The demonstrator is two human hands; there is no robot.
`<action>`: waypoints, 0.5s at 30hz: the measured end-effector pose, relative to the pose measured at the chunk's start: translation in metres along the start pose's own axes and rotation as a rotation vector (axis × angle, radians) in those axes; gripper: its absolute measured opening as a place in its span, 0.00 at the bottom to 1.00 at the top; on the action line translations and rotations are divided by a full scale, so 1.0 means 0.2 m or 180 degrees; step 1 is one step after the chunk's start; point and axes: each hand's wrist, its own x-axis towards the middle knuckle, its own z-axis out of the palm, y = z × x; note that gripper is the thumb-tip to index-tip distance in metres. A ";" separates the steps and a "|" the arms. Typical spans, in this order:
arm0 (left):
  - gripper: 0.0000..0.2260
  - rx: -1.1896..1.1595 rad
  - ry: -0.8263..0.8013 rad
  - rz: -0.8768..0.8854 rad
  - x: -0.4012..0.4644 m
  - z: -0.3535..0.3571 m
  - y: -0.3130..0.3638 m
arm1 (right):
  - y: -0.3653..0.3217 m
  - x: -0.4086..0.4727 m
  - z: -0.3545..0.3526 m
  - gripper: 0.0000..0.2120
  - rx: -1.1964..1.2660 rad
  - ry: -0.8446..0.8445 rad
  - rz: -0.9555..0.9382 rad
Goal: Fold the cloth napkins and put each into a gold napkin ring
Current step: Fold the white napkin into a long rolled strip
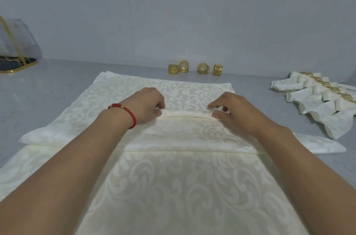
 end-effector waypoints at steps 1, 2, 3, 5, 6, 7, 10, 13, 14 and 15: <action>0.05 0.0093 0.0019 0.0012 0.00 0.00 0.01 | 0.01 0.00 0.01 0.09 -0.0033 -0.0032 -0.0027; 0.03 0.0228 0.0062 0.0034 0.00 0.01 0.01 | 0.01 0.00 0.01 0.08 -0.0101 -0.0044 -0.0059; 0.02 0.0388 0.0136 0.0070 0.00 0.01 0.01 | 0.00 0.00 0.01 0.07 -0.0171 -0.0020 -0.0066; 0.05 0.0621 0.0319 0.0132 0.00 0.02 0.02 | -0.01 0.00 0.00 0.03 -0.0284 0.0096 -0.0047; 0.06 0.0676 0.0422 0.0163 0.00 0.02 0.02 | -0.02 -0.01 0.00 0.02 -0.0379 0.0163 -0.0056; 0.07 0.0730 0.0512 0.0199 0.00 0.02 0.03 | -0.03 -0.01 0.00 0.02 -0.0499 0.0209 -0.0089; 0.15 0.0833 0.0519 0.0354 -0.01 0.02 0.03 | -0.07 0.00 0.00 0.07 -0.0883 0.0186 -0.0291; 0.19 0.0651 0.0115 0.0311 -0.02 -0.02 0.03 | -0.09 0.00 -0.02 0.10 -0.0992 -0.0226 -0.0272; 0.18 0.0486 -0.0003 0.0227 -0.02 -0.03 0.02 | -0.10 -0.01 -0.04 0.09 -0.0868 -0.0363 -0.0171; 0.16 0.0281 -0.0061 0.0135 -0.02 -0.04 0.01 | -0.09 -0.01 -0.05 0.08 -0.0690 -0.0407 -0.0061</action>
